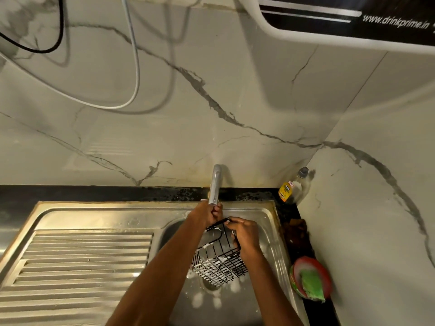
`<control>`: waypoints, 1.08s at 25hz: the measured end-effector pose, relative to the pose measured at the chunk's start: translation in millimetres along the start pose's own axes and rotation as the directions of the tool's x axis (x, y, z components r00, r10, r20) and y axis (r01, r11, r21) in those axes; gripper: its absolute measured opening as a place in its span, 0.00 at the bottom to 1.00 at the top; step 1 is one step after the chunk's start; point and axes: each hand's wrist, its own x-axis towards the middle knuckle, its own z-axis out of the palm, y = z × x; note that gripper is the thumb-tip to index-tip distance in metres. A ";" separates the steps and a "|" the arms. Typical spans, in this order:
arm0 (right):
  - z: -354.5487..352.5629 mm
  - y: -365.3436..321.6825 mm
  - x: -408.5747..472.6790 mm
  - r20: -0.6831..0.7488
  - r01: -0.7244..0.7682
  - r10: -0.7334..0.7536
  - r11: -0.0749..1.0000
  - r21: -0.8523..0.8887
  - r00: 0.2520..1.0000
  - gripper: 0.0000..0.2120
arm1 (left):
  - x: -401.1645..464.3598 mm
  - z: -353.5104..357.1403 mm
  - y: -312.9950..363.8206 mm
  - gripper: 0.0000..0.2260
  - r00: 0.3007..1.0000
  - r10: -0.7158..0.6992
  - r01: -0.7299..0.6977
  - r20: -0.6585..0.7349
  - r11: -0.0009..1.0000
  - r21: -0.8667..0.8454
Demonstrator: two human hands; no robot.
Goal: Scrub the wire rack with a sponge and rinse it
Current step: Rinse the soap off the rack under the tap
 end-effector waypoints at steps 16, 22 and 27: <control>12.5 -43.0 34.5 0.271 0.035 -0.053 0.997 0.068 0.961 0.03 | -61.0 -75.2 29.7 0.18 0.833 0.300 -0.543 0.465 0.276 0.793; 6.2 -34.8 39.0 0.197 -0.053 0.021 0.986 0.160 0.980 0.05 | -66.9 -114.0 19.9 0.17 0.769 0.496 -0.632 0.402 0.501 0.591; -43.3 -17.3 42.1 0.024 -0.162 0.163 0.940 0.302 0.986 0.03 | -46.0 -66.5 6.1 0.13 0.806 0.382 -0.592 0.452 0.536 0.602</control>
